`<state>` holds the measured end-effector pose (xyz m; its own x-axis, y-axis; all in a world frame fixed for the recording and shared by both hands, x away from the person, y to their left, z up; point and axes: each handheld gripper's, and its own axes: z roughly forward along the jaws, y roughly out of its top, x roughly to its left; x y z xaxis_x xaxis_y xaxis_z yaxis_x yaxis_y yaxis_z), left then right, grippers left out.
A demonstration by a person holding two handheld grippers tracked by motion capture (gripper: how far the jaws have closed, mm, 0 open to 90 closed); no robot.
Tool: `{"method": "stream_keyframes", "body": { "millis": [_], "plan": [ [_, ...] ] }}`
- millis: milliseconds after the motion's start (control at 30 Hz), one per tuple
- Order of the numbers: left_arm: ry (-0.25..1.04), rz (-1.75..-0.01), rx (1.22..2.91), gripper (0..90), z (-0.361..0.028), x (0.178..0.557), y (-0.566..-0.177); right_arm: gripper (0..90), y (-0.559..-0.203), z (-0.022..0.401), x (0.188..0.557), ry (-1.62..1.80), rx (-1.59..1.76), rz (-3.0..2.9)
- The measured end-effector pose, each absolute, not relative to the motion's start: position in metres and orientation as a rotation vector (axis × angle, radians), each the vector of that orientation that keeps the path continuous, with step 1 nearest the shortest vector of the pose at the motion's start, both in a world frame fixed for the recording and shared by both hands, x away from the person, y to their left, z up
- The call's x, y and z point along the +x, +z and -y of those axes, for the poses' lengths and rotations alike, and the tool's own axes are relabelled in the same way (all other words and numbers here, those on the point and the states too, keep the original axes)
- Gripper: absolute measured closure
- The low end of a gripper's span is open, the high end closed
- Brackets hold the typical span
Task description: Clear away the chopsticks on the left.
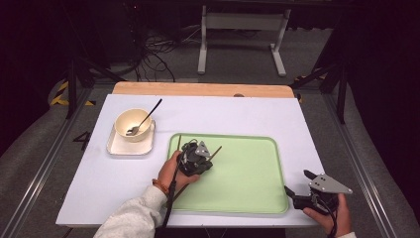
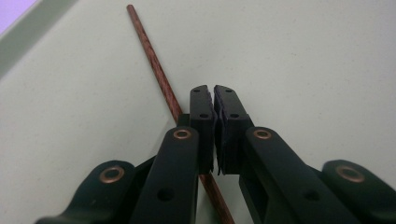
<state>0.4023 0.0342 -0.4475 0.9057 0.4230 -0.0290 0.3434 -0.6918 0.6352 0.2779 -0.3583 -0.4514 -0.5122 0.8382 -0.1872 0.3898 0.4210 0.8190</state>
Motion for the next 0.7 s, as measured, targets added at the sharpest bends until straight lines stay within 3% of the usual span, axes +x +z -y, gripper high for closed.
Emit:
{"method": "stream_keyframes", "body": {
  "millis": [433,700],
  "plan": [
    [0.260,-0.620,2.424,82.7,-0.065,0.413,-0.445,12.8,-0.450,0.357,0.277,0.990,1.030,-2.076],
    [0.252,-0.653,2.413,82.3,-0.081,0.415,-0.446,12.7,-0.450,0.356,0.276,0.998,1.030,-2.074]
  ]
}}
